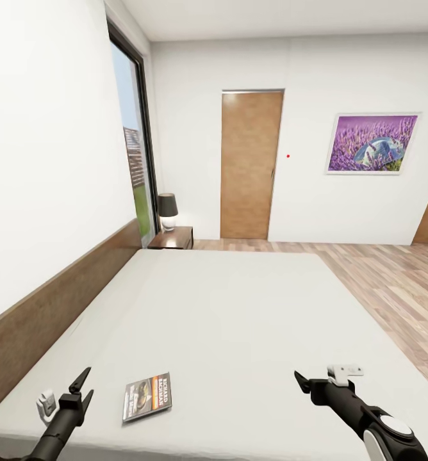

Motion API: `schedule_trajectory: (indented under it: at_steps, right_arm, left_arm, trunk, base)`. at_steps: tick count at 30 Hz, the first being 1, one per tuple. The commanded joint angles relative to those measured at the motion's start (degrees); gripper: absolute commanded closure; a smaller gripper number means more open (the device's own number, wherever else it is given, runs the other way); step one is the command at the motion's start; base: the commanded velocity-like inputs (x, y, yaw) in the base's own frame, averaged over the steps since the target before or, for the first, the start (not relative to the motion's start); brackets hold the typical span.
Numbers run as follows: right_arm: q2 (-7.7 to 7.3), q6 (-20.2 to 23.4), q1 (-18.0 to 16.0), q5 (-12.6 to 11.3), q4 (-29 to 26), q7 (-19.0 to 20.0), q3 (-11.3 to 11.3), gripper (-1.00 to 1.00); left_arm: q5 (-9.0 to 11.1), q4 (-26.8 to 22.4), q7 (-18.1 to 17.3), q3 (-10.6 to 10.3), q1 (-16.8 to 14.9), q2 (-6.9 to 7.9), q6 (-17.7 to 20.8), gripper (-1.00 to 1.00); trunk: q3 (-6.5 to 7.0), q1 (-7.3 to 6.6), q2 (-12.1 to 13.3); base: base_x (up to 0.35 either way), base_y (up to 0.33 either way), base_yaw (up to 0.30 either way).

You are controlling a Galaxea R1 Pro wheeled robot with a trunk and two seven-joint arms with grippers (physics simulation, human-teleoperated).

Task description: In the bedroom, move the book from the bed onto either nightstand, and place the two sandals side by side next to the bed.

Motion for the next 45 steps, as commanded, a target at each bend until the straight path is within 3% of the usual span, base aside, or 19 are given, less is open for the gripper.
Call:
schedule_trajectory:
  at_steps: [1,17,20,28,36,45]
  right_arm:
    - [0.01,0.33,-0.03,-0.14,-0.12,0.23,-0.08,-1.0]
    - [0.23,0.23,-0.57,-0.13,-0.38,0.35,0.44,-1.0]
    - [0.22,1.53,-3.07,-0.15,-0.42,0.36,0.74,-1.0]
    - [0.15,10.27,-9.98,-0.15,-0.45,0.36,1.61,-1.0]
    - [0.33,14.35,-15.98,-0.14,-0.41,0.01,5.23,-1.0]
    - [0.36,18.01,-18.16,-0.14,-0.38,-0.2,6.35,-1.0]
  left_arm:
    - [0.59,-0.02,-0.28,-0.37,-0.03,0.0,0.57,-1.0]
    - [0.76,0.2,0.06,-0.39,-0.1,-0.12,0.29,-1.0]
    - [0.76,0.18,-0.02,-0.38,-0.11,-0.14,0.28,-1.0]
    - [0.76,0.12,-0.12,-0.25,-0.12,-0.15,0.27,-1.0]
    - [0.75,0.03,-0.33,-0.09,-0.12,-0.15,0.35,-1.0]
    - [0.73,0.06,-0.24,0.04,-0.12,-0.15,0.35,-1.0]
  trunk:
    - [-0.08,0.01,-0.06]
    - [-0.1,0.01,-0.06]
    - [-0.1,0.01,-0.06]
    - [-0.1,0.01,-0.06]
    - [-0.1,0.01,-0.06]
    - [-0.1,0.01,-0.06]
  base:
    - [0.0,0.0,0.0]
    - [0.0,0.0,0.0]
    - [0.0,0.0,0.0]
    - [0.0,0.0,0.0]
    - [0.0,0.0,0.0]
    - [0.0,0.0,0.0]
